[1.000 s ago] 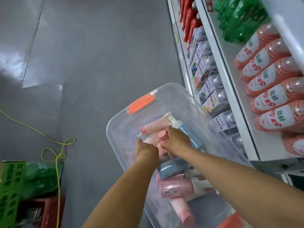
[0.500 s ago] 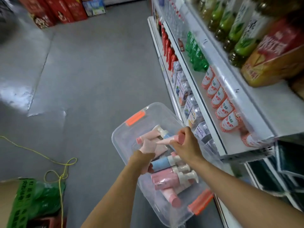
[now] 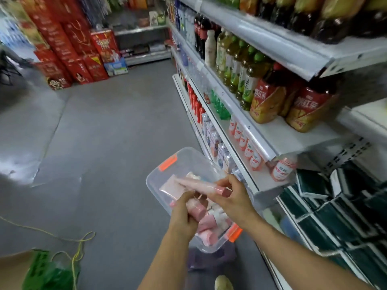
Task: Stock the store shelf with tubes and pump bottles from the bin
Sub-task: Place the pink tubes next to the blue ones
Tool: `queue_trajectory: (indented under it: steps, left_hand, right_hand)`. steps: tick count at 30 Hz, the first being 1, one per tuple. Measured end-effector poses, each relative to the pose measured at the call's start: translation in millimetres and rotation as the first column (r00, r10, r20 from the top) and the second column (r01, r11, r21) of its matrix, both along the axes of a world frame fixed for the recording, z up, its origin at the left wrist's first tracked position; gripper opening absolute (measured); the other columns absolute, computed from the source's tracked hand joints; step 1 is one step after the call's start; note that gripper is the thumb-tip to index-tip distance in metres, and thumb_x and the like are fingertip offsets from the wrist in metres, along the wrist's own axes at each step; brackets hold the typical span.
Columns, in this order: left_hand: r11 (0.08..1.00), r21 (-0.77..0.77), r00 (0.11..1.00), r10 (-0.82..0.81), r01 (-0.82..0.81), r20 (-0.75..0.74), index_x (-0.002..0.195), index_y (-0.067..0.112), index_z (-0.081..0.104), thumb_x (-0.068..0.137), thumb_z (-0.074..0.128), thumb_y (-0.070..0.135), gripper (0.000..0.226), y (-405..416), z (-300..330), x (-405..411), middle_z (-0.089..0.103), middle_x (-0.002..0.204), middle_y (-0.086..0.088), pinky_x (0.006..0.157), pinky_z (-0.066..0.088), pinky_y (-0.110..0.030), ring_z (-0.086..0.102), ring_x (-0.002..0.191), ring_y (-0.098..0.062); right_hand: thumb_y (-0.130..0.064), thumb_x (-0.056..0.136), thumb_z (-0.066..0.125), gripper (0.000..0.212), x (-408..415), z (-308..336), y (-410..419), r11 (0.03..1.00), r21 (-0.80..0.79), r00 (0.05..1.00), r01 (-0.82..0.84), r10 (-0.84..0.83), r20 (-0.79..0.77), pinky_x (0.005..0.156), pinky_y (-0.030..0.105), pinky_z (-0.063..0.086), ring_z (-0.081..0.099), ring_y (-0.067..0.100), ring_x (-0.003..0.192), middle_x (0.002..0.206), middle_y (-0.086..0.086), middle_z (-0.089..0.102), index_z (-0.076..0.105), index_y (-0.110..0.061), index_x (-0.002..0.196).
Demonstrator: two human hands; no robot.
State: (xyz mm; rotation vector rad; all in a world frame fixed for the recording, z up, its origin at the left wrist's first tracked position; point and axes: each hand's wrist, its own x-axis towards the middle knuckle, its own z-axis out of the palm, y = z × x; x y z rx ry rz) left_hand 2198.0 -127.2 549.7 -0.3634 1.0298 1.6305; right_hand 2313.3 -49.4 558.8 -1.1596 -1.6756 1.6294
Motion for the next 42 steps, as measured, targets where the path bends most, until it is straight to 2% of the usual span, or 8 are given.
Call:
queue_trajectory:
  steps: [4,12,18,24,29,33,36,42]
  left_hand:
    - [0.996,0.076,0.995,-0.030,0.037,-0.093,0.112,0.000,0.060,0.089,0.055,0.004,0.024,-30,30,24,0.065,0.099,-0.018,0.078,0.056,-0.036,0.064,0.088,-0.027]
    - [0.981,0.043,0.915,-0.158,0.187,-0.370,0.089,-0.001,0.063,0.084,0.066,0.001,0.006,-78,77,87,0.066,0.067,-0.011,0.055,0.054,-0.029,0.065,0.057,-0.020]
    - [0.918,0.090,0.830,-0.303,0.387,-0.469,0.114,-0.009,0.058,0.078,0.069,-0.004,0.038,-89,100,147,0.067,0.091,-0.024,0.062,0.056,-0.034,0.068,0.072,-0.030]
    - [0.836,0.082,0.697,-0.395,0.543,-0.598,0.103,0.000,0.065,0.073,0.074,-0.005,0.032,-92,121,208,0.073,0.092,-0.018,0.078,0.056,-0.051,0.069,0.080,-0.033]
    - [0.761,0.125,0.650,-0.442,0.637,-0.618,0.104,-0.002,0.064,0.077,0.072,-0.004,0.028,-96,135,253,0.071,0.083,-0.019,0.067,0.054,-0.037,0.066,0.072,-0.027]
    - [0.683,0.193,0.631,-0.477,0.704,-0.612,0.107,-0.001,0.066,0.082,0.071,0.005,0.026,-100,144,292,0.071,0.094,-0.020,0.072,0.055,-0.039,0.067,0.083,-0.030]
    - [0.634,0.228,0.619,-0.506,0.739,-0.601,0.105,0.002,0.066,0.083,0.070,0.010,0.024,-104,153,322,0.071,0.085,-0.014,0.065,0.055,-0.035,0.066,0.077,-0.025]
    - [0.617,0.198,0.588,-0.530,0.762,-0.611,0.113,0.002,0.062,0.078,0.075,0.008,0.038,-114,171,373,0.070,0.081,-0.011,0.048,0.051,-0.028,0.065,0.062,-0.017]
  right_hand:
    - [-0.007,0.087,0.068,0.017,34,39,-39,0.979,-0.196,0.985,0.052,-0.083,-0.154,0.055,0.028,0.057,0.067,0.030,0.065,0.087,0.013,0.064,0.060,-0.002,0.102]
    - [-0.018,0.092,0.063,0.012,120,91,-111,0.984,-0.144,0.974,0.102,-0.128,-0.188,0.042,0.024,0.043,0.057,0.016,0.045,0.059,0.010,0.060,0.070,-0.009,0.088]
    - [-0.013,0.087,0.070,0.022,190,109,-146,0.983,-0.071,0.981,0.168,-0.174,-0.087,0.047,0.014,0.042,0.055,0.001,0.049,0.072,0.003,0.064,0.066,-0.003,0.106]
    - [-0.016,0.089,0.067,0.016,252,128,-177,0.978,0.029,0.979,0.205,-0.205,-0.003,0.054,0.023,0.048,0.061,0.009,0.058,0.074,-0.002,0.069,0.061,-0.014,0.104]
    - [-0.024,0.091,0.055,0.013,293,142,-186,0.885,-0.140,0.884,0.444,-0.458,-0.093,0.047,0.028,0.037,0.049,0.022,0.052,0.069,0.017,0.058,0.059,-0.012,0.092]
    - [-0.037,0.095,0.056,0.034,333,155,-201,0.900,-0.264,0.886,0.348,-0.408,-0.223,0.036,0.018,0.020,0.039,0.017,0.041,0.066,0.011,0.055,0.060,-0.005,0.103]
    - [-0.042,0.086,0.068,0.053,362,161,-211,0.933,-0.225,0.917,0.283,-0.331,-0.221,0.034,0.019,0.027,0.045,0.015,0.043,0.073,0.009,0.054,0.053,0.000,0.114]
    - [-0.039,0.095,0.055,0.037,413,176,-233,0.912,-0.204,0.896,0.355,-0.395,-0.205,0.033,0.019,0.031,0.052,0.020,0.045,0.075,0.018,0.059,0.058,-0.004,0.107]
